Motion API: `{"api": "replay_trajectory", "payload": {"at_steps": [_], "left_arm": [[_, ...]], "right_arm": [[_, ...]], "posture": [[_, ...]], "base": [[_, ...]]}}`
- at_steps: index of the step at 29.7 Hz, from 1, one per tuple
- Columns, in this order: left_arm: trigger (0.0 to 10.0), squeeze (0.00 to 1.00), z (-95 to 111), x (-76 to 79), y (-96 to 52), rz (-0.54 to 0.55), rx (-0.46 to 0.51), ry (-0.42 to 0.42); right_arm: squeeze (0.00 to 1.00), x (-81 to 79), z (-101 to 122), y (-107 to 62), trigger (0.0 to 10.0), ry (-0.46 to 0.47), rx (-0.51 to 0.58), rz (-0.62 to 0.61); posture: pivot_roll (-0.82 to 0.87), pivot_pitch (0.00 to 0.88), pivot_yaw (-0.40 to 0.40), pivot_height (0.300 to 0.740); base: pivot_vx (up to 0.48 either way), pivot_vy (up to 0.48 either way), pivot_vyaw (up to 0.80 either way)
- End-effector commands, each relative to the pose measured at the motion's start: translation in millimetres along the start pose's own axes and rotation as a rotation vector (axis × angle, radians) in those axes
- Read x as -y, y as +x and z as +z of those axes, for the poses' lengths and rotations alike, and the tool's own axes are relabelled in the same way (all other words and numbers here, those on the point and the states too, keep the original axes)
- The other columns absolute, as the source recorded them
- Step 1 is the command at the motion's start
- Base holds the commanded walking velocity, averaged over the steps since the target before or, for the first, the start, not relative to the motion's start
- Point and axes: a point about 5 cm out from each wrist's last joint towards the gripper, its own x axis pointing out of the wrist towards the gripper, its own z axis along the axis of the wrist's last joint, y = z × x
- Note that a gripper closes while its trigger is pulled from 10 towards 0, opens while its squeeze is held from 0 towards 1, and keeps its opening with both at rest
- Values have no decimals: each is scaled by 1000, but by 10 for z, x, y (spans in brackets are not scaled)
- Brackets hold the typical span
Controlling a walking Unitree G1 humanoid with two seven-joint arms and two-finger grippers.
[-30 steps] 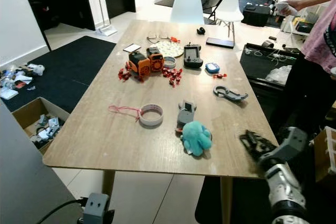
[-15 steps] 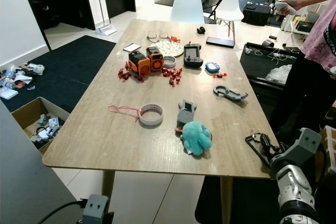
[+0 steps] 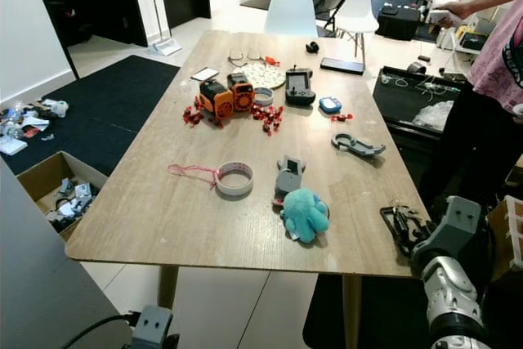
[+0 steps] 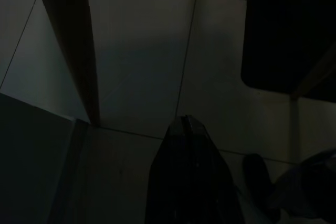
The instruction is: Hang keys on a hook
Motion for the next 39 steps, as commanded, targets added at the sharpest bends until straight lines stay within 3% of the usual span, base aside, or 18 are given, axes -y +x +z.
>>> {"api": "replay_trajectory", "payload": {"at_steps": [1, 2, 4, 7, 11, 19, 26, 33, 39], "left_arm": [[10000, 0, -80, -39, -47, 3, -38, 14], [10000, 0, -80, -39, -47, 3, -38, 14], [10000, 0, -94, -29, -50, 2, -45, 14], [10000, 0, -97, -25, -50, 1, -48, 15], [10000, 0, -115, -3, -49, -2, -60, 18], [10000, 0, -129, 6, -47, -2, -75, 21], [10000, 0, -136, 10, -43, -1, -86, 23], [10000, 0, -137, 19, -32, 1, -98, 25], [10000, 0, -107, 19, -12, 1, -90, 17]], "right_arm": [[0, -110, -176, -30, 10000, -22, -61, 50], [0, -110, -176, -30, 10000, -22, -61, 50], [0, -276, -279, -33, 10000, -38, -82, 110], [0, -320, -305, -34, 10000, -41, -87, 125], [0, -548, -415, -42, 10000, -52, -110, 211], [0, -768, -508, -70, 10000, -63, -125, 290], [0, -758, -453, -53, 10000, -38, -91, 265], [0, -621, -234, 9, 10000, 17, 4, 197], [0, -557, -6, 99, 10000, -31, 22, 177]], "posture": [[56, 42, -41, 740], [56, 42, -41, 740], [56, 44, -41, 740], [57, 46, -42, 740], [58, 47, -42, 740], [59, 48, -42, 740], [60, 49, -41, 740], [61, 49, -41, 740], [58, 50, -42, 740]], "base": [[0, 0, 0], [0, 0, 0], [0, 0, 0], [0, 0, 0], [0, 0, 0], [0, 0, 0], [0, 0, 0], [0, 0, 0], [0, 0, 0]]}}
